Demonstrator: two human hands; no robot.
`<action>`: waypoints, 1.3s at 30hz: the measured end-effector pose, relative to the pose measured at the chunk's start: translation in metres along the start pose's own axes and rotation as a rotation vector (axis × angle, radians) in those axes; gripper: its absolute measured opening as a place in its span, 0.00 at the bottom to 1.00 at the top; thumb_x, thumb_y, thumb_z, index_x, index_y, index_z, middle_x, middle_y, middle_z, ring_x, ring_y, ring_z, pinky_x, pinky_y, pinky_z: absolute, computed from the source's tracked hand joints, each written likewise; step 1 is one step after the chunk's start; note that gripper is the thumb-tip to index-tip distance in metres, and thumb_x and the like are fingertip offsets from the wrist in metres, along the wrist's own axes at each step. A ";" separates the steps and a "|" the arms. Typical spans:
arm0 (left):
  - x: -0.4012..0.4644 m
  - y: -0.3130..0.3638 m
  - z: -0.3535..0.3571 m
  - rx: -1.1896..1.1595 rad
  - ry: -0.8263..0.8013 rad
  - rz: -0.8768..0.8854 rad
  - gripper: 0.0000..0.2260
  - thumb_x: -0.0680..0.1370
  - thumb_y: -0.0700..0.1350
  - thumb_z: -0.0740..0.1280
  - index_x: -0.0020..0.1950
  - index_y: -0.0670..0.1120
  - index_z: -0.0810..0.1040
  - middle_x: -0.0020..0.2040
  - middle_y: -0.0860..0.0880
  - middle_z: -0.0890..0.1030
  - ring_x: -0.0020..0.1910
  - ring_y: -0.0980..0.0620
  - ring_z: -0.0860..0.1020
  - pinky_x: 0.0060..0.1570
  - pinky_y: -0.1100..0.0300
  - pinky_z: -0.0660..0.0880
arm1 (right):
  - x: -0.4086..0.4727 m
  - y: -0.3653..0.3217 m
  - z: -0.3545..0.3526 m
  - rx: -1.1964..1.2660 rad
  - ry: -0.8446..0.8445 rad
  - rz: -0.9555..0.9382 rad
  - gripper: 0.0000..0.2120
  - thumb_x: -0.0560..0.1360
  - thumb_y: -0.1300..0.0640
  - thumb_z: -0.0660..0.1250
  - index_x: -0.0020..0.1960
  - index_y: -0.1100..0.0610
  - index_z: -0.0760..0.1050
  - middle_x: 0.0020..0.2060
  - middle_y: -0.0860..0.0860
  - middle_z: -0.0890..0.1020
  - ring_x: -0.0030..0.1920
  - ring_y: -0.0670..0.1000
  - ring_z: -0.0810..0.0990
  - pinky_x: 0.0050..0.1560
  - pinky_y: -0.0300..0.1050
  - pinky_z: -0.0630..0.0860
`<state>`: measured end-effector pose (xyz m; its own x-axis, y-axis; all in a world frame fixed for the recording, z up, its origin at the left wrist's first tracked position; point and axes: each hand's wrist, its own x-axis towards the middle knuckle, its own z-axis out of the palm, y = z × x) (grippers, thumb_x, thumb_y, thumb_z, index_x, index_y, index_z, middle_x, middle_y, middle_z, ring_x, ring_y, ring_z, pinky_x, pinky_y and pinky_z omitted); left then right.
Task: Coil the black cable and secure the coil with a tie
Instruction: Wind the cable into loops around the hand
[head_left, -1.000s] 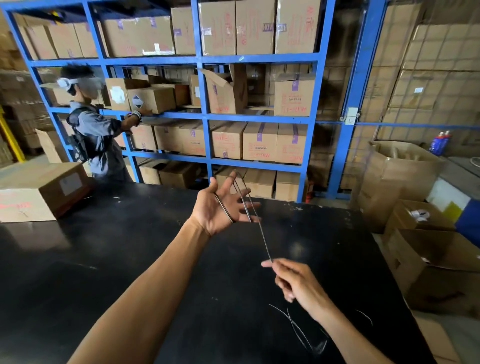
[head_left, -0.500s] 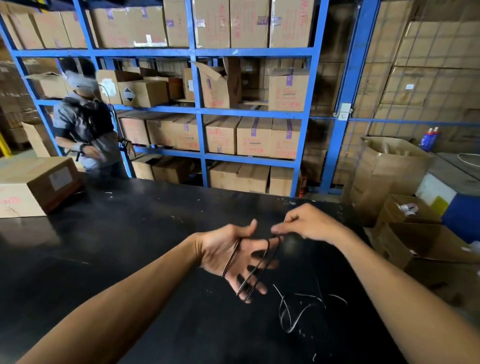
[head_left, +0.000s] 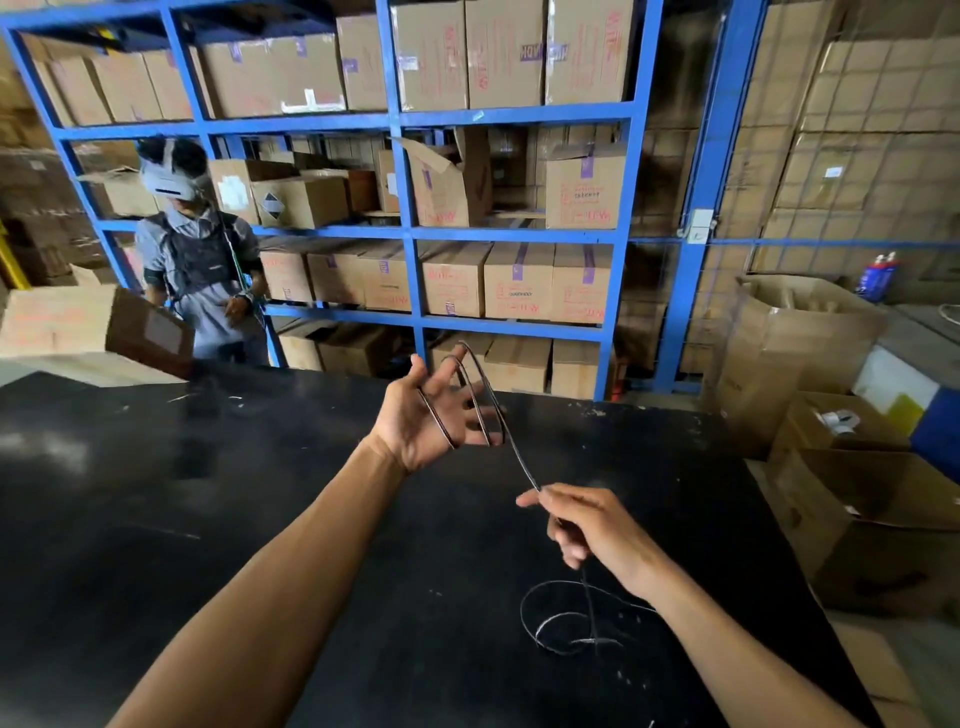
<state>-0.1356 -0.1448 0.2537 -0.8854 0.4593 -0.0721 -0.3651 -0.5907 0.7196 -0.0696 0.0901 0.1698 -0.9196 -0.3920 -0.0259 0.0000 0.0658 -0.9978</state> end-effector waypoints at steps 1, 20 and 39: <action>0.001 0.003 0.003 -0.021 -0.040 0.023 0.28 0.79 0.67 0.46 0.74 0.58 0.70 0.80 0.36 0.52 0.74 0.25 0.54 0.64 0.20 0.51 | -0.001 0.007 0.007 0.047 -0.011 0.012 0.13 0.83 0.54 0.63 0.55 0.55 0.86 0.30 0.53 0.72 0.26 0.49 0.65 0.30 0.45 0.66; -0.034 -0.052 -0.013 0.545 -0.300 -0.681 0.29 0.78 0.69 0.50 0.76 0.59 0.66 0.73 0.50 0.66 0.71 0.38 0.63 0.70 0.31 0.54 | 0.028 -0.074 -0.046 -0.596 0.223 -0.103 0.23 0.72 0.36 0.73 0.31 0.55 0.82 0.22 0.49 0.76 0.26 0.44 0.74 0.41 0.44 0.74; -0.020 -0.024 0.031 0.001 -0.502 -0.259 0.26 0.82 0.64 0.45 0.78 0.58 0.61 0.81 0.40 0.52 0.75 0.24 0.48 0.67 0.23 0.38 | 0.005 0.013 -0.006 -0.234 0.140 0.036 0.21 0.70 0.34 0.72 0.41 0.52 0.87 0.25 0.49 0.72 0.26 0.49 0.69 0.30 0.45 0.69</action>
<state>-0.0996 -0.1189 0.2594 -0.5212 0.8486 0.0913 -0.5517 -0.4166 0.7226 -0.0765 0.0950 0.1568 -0.9659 -0.2563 -0.0359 -0.0424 0.2935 -0.9550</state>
